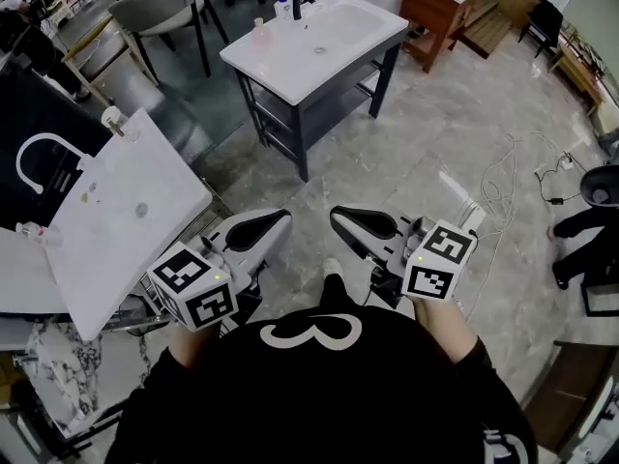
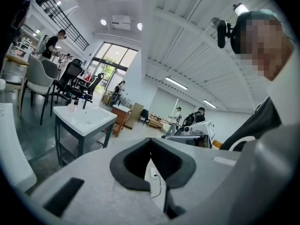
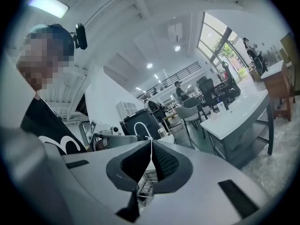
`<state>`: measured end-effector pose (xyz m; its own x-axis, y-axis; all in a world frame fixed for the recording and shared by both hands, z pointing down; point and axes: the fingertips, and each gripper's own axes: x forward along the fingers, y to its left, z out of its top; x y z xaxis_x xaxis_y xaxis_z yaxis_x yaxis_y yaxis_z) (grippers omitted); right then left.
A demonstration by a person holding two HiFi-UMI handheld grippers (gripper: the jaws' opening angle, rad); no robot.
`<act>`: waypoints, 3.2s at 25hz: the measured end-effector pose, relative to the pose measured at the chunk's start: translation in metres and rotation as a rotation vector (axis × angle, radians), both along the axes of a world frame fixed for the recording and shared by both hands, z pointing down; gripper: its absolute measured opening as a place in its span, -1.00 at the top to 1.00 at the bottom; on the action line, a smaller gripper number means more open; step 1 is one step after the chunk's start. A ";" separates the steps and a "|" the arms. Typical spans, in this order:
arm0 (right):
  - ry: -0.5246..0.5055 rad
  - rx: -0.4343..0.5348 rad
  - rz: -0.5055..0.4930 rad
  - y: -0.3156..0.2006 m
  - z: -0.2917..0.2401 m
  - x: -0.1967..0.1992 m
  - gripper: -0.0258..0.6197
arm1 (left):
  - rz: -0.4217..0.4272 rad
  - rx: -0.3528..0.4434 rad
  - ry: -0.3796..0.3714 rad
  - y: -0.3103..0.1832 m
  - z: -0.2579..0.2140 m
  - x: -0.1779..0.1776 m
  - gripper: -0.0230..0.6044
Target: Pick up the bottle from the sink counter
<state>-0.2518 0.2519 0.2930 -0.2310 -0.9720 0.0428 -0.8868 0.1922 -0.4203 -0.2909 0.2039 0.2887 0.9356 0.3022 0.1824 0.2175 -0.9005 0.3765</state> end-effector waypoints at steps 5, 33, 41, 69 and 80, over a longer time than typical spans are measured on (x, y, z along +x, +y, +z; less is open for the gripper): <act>-0.018 -0.006 -0.019 -0.021 0.009 0.052 0.88 | -0.008 -0.006 -0.033 -0.019 0.011 0.057 0.88; 0.050 0.076 -0.052 -0.077 -0.014 0.220 0.87 | -0.069 0.047 -0.003 -0.070 -0.008 0.223 0.88; 0.054 0.036 -0.015 -0.115 -0.008 0.269 0.87 | -0.054 0.025 0.004 -0.119 -0.005 0.270 0.88; 0.070 -0.123 -0.133 -0.400 0.041 0.401 0.87 | -0.198 -0.118 -0.056 -0.391 0.055 0.385 0.88; 0.133 -0.160 -0.278 -0.435 0.066 0.399 0.87 | -0.307 -0.138 -0.088 -0.412 0.072 0.385 0.88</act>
